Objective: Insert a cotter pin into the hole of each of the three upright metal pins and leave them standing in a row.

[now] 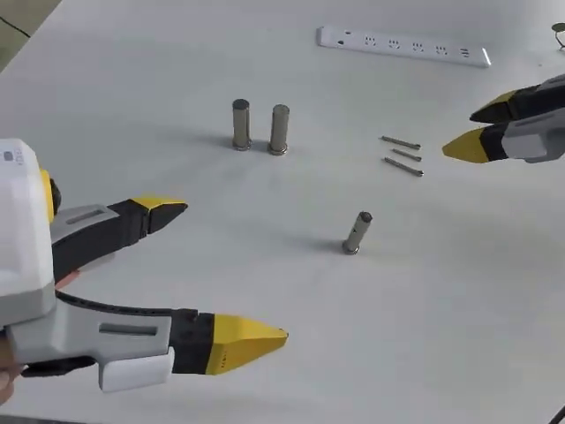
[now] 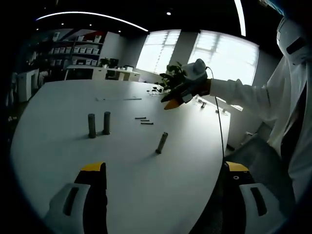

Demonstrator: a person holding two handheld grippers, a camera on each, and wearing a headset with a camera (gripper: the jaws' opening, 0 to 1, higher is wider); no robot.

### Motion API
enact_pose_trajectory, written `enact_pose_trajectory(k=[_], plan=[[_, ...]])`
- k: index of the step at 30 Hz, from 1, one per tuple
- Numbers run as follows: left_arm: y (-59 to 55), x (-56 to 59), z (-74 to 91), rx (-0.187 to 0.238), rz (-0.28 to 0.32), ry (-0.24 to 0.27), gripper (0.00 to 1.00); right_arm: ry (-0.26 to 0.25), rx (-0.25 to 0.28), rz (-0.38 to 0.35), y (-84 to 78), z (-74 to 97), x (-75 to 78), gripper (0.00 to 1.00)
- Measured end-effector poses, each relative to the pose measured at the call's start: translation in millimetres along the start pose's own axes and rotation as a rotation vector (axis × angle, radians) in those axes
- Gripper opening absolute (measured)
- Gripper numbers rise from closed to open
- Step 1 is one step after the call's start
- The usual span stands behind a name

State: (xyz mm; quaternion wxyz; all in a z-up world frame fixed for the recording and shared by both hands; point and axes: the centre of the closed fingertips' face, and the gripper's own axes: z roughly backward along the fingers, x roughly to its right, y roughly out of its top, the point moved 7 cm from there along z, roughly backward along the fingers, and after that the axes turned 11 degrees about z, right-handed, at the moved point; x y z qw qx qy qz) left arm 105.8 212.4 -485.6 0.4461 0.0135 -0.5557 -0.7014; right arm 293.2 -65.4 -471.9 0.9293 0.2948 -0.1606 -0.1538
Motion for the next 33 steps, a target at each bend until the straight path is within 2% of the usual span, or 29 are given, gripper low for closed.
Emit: enact_pose_trajectory(k=[1, 3, 7, 9, 13, 17, 19, 22, 26, 33], plan=[[0.8, 0.2, 0.7, 0.005, 0.003, -0.003, 0.99, 0.014, -0.007, 0.008, -0.9, -3.6, 0.8, 0.27], [4.1, 0.9, 2.2, 0.033, 0.025, -0.012, 0.99, 0.072, -0.055, 0.028, -4.4, -14.3, 0.7, 0.26], [8.4, 0.1, 3.8, 0.077, 0.051, -0.008, 0.99, 0.086, -0.076, 0.088, -7.2, -30.9, 5.2, 0.21], [8.8, -0.7, 4.2, 0.086, 0.064, -0.008, 0.99, 0.094, -0.084, 0.092, -10.0, -42.1, 11.0, 0.19], [8.2, -1.3, 4.8, 0.081, 0.059, -0.003, 0.99, 0.104, -0.135, 0.11, -16.7, -56.8, 18.7, 0.15], [6.7, -3.0, 6.0, 0.082, 0.065, 0.002, 0.99, 0.114, -0.144, 0.091, -15.8, -62.2, 22.8, 0.07], [6.1, -3.4, 6.2, 0.083, 0.068, 0.003, 0.99, 0.107, -0.159, 0.075, -17.2, -63.9, 24.7, 0.08], [4.4, -3.5, 6.6, 0.08, 0.057, 0.003, 0.99, 0.131, -0.156, 0.066, -19.1, -70.4, 27.3, 0.07], [5.1, -2.3, 7.1, 0.086, 0.06, -0.003, 0.99, 0.147, -0.18, 0.106, -18.8, -74.0, 24.1, 0.04], [6.0, -3.2, 7.3, 0.087, 0.059, -0.001, 0.99, 0.149, -0.211, 0.114, -21.9, -83.8, 26.7, 0.01]])
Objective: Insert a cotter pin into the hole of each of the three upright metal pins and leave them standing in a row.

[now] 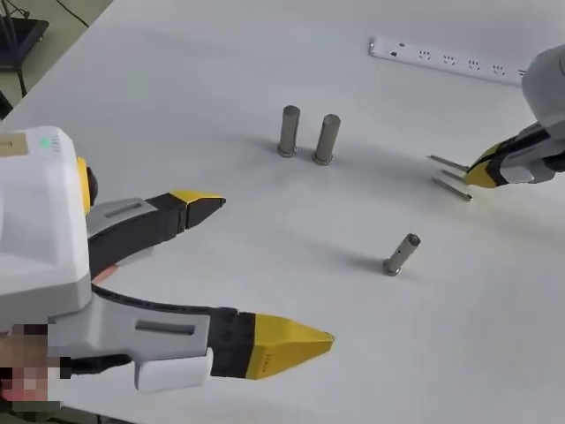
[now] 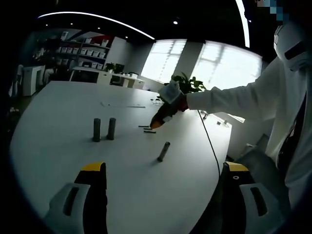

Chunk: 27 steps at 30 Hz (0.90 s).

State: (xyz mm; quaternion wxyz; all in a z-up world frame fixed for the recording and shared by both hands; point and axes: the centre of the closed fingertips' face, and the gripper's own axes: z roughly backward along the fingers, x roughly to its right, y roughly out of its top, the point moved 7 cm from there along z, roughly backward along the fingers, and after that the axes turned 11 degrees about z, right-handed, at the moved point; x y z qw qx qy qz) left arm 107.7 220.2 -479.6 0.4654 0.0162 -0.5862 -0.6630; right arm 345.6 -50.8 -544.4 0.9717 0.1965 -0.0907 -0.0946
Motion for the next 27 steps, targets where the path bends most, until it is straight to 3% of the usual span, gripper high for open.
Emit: enact_pose_trajectory(k=[14, 21, 27], plan=[[2.6, -13.7, 11.7, 0.01, 0.008, 0.053, 0.99, 0.014, -0.019, -0.009, 0.4, -5.4, 5.3, 0.0], [-0.6, -16.5, 13.4, -0.015, 0.004, 0.057, 0.88, 0.015, -0.032, -0.003, -0.8, -6.5, 8.8, 0.0], [-0.1, -15.0, 13.9, -0.019, 0.0, 0.05, 0.89, 0.01, -0.051, 0.072, 1.6, -6.5, 6.8, 0.0]])
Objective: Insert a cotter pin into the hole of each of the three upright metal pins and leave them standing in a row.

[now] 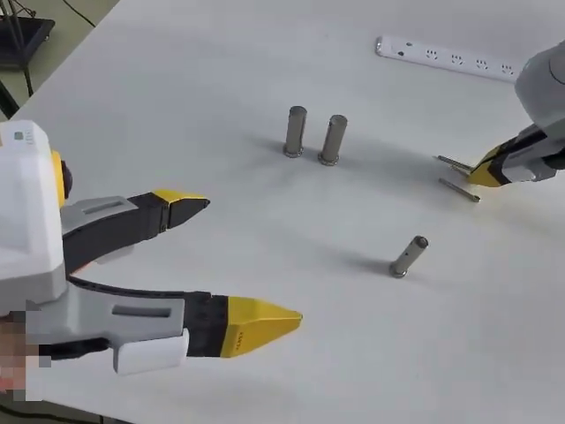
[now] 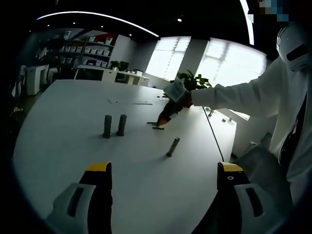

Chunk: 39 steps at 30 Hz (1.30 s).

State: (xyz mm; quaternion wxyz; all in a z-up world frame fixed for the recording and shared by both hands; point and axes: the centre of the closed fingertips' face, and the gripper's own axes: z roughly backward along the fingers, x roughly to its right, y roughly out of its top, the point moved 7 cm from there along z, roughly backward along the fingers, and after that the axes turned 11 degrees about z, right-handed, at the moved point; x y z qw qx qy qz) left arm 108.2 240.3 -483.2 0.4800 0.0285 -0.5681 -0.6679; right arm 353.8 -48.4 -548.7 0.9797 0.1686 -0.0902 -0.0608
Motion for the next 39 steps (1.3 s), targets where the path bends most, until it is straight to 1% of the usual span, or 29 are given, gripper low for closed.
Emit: enact_pose_trajectory(k=[1, 4, 5, 6, 8, 10, 11, 12, 13, 14, 15, 16, 17, 21, 23, 24, 25, 26, 27, 28, 30, 32, 36, 37, 39], plan=[[0.1, 0.1, 0.1, -0.002, -0.003, 0.0, 0.89, -0.003, -0.003, 0.027, 0.7, 0.2, -0.6, 0.0], [-0.1, 0.2, 0.0, -0.006, -0.005, -0.001, 0.89, -0.019, -0.005, 0.031, 0.7, 0.2, 0.7, 0.0], [-0.3, 0.3, -0.2, -0.008, -0.005, 0.0, 0.9, -0.027, 0.002, 0.047, 1.1, 2.1, 1.0, 0.0], [-0.5, 0.2, -0.4, -0.007, -0.006, 0.002, 0.9, -0.031, 0.005, 0.047, 1.3, 3.6, 0.9, 0.0], [-1.1, -0.2, -1.1, -0.009, -0.01, 0.012, 0.93, -0.035, 0.028, 0.052, 2.1, 7.0, -0.2, 0.0], [-1.6, 0.0, -1.4, -0.01, -0.013, 0.015, 0.95, -0.061, 0.044, 0.048, 1.1, 14.2, -1.2, 0.0], [-1.7, 0.8, -1.4, -0.01, -0.012, 0.011, 0.94, -0.088, 0.062, 0.047, 1.1, 19.1, -1.8, 0.0], [-1.7, 1.4, -1.5, -0.008, -0.011, 0.009, 0.94, -0.093, 0.081, 0.061, 1.7, 22.2, -4.0, 0.0], [-1.7, 2.0, -1.7, -0.005, -0.01, 0.007, 0.94, -0.097, 0.099, 0.068, 2.0, 25.1, -7.7, 0.0], [-2.0, 2.9, -2.3, -0.005, -0.008, 0.004, 0.94, -0.117, 0.11, 0.054, 0.8, 30.3, -11.9, 0.0], [-2.2, 3.5, -2.8, -0.006, -0.01, 0.003, 0.94, -0.119, 0.116, 0.052, 0.1, 33.7, -14.8, 0.0], [-2.7, 4.5, -4.1, -0.011, -0.012, 0.0, 0.94, -0.124, 0.141, 0.043, 0.0, 38.8, -19.6, 0.0], [-2.9, 5.2, -4.8, -0.015, -0.015, -0.002, 0.93, -0.127, 0.154, 0.032, 0.0, 41.7, -22.8, 0.0], [-3.3, 9.8, -8.7, -0.023, -0.022, -0.028, 0.9, -0.182, 0.214, 0.02, 0.0, 59.8, -39.3, 0.0], [-4.2, 12.8, -11.2, -0.033, -0.025, -0.039, 0.9, -0.214, 0.257, 0.069, 3.0, 67.2, -48.8, 0.0], [-4.6, 14.1, -12.3, -0.037, -0.028, -0.045, 0.91, -0.232, 0.27, 0.095, 4.0, 70.4, -52.9, 0.0], [-5.3, 16.0, -13.9, -0.046, -0.031, -0.054, 0.9, -0.254, 0.28, 0.121, 3.7, 74.8, -58.2, 0.0], [-5.5, 16.8, -14.5, -0.049, -0.032, -0.058, 0.9, -0.266, 0.277, 0.128, 3.3, 76.3, -60.0, 0.0], [-5.8, 18.8, -16.5, -0.057, -0.034, -0.067, 0.89, -0.314, 0.269, 0.159, 3.0, 81.1, -63.4, 0.0], [-5.6, 20.9, -18.8, -0.067, -0.037, -0.075, 0.89, -0.325, 0.264, 0.167, 2.5, 83.2, -67.2, 0.0], [-4.2, 23.8, -23.2, -0.078, -0.044, -0.084, 0.88, -0.336, 0.282, 0.166, 3.1, 86.6, -76.8, 0.0], [-1.6, 26.4, -27.1, -0.079, -0.054, -0.093, 0.87, -0.352, 0.299, 0.179, 5.2, 91.8, -85.9, 0.0], [7.8, 35.2, -38.0, -0.061, -0.072, -0.121, 0.82, -0.379, 0.322, 0.199, 10.4, 98.9, -104.9, 0.0], [10.2, 37.9, -41.6, -0.058, -0.063, -0.136, 0.82, -0.38, 0.33, 0.2, 11.8, 100.7, -108.8, 0.0], [13.7, 43.2, -47.5, -0.051, -0.03, -0.167, 0.78, -0.385, 0.352, 0.201, 15.2, 105.1, -118.1, 0.0]])
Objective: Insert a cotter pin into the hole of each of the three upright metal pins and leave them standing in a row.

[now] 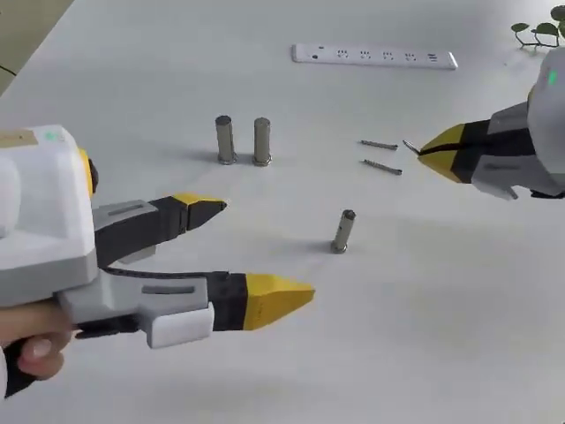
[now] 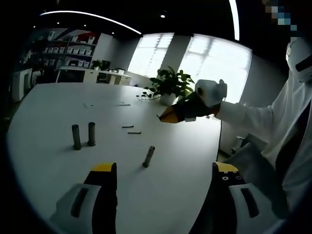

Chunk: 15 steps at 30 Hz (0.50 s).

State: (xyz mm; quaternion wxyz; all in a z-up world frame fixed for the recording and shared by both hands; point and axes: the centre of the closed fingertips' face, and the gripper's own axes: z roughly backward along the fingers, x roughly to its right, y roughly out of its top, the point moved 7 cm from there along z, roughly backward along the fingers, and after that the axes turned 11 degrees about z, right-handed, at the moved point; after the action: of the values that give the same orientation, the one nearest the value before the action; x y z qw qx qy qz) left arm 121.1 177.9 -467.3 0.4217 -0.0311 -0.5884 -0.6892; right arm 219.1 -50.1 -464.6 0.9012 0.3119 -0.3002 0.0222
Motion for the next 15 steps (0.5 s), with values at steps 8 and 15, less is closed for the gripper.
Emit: enact_pose_trajectory(k=[8, 15], plan=[[13.9, 7.3, -38.8, 0.012, 0.105, -0.053, 0.63, -0.007, 0.04, 0.006, 22.4, 15.6, -31.1, 0.0], [22.6, 9.5, -59.7, 0.003, 0.147, -0.079, 0.49, -0.014, 0.071, 0.019, 40.9, 22.8, -54.4, 0.0]])
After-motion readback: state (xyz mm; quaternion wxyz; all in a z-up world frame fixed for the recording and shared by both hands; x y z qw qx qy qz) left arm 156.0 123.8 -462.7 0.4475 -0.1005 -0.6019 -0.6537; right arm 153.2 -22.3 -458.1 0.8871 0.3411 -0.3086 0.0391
